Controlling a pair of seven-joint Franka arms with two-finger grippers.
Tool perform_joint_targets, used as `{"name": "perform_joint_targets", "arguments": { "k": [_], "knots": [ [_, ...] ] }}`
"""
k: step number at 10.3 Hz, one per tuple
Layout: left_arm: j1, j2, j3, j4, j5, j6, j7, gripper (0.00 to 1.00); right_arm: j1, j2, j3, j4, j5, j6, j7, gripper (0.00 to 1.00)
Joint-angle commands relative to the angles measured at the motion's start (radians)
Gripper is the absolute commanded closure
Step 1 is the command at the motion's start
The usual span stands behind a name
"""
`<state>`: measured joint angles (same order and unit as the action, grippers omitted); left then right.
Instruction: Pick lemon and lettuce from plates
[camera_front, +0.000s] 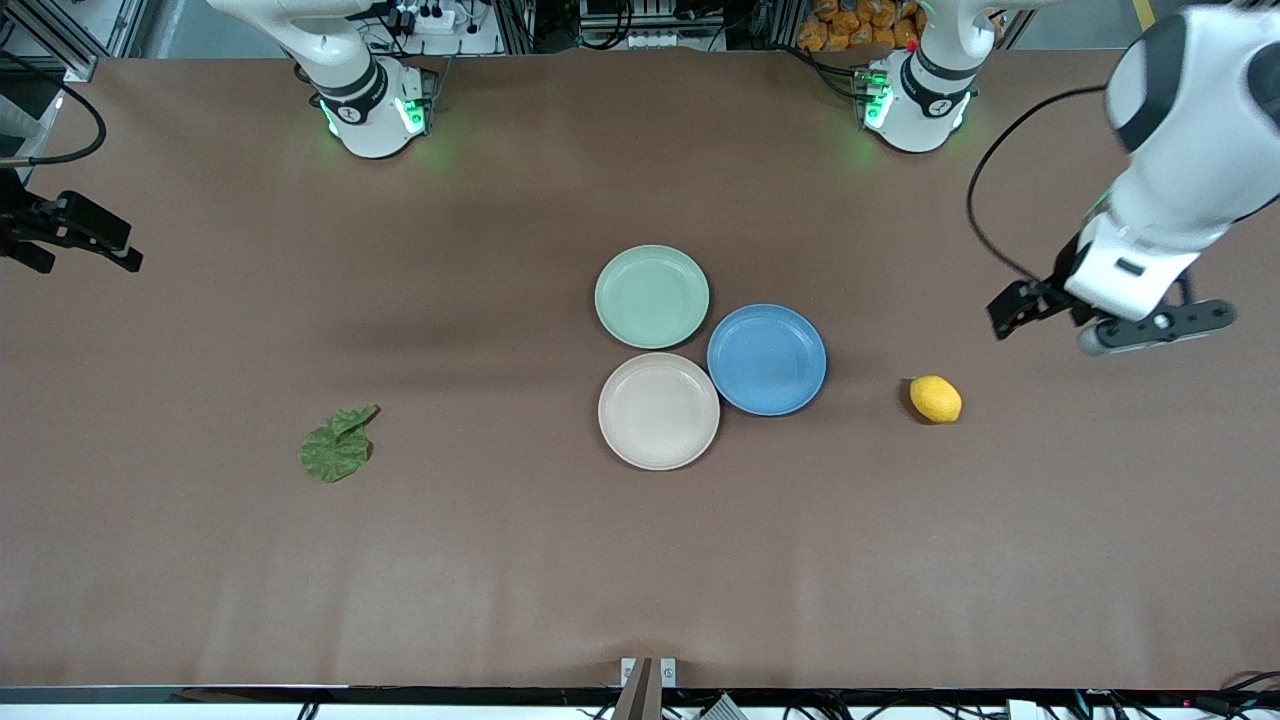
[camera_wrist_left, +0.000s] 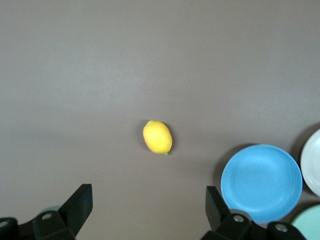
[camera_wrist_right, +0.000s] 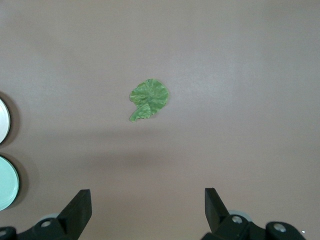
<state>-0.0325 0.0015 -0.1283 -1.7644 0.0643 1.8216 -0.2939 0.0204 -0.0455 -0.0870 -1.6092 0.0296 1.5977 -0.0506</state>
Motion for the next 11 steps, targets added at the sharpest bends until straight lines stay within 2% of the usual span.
{"name": "perform_joint_targets", "arguments": {
  "k": [1,4,7,11],
  "knots": [
    [0.006,0.078,0.001,0.245,-0.027,-0.198,0.071,0.0,-0.011,0.013,0.007,0.023,0.004,-0.005,-0.015,0.0],
    [0.006,0.035,-0.005,0.26,-0.06,-0.28,0.079,0.0,-0.01,0.016,0.007,0.023,0.004,0.01,-0.015,0.0],
    [0.006,0.018,-0.005,0.313,-0.092,-0.301,0.084,0.0,-0.007,0.018,0.007,0.023,0.004,0.013,-0.015,0.0],
    [0.005,0.008,0.001,0.315,-0.084,-0.315,0.162,0.0,-0.007,0.018,0.009,0.022,0.004,0.011,-0.014,0.0]
  ]
}}
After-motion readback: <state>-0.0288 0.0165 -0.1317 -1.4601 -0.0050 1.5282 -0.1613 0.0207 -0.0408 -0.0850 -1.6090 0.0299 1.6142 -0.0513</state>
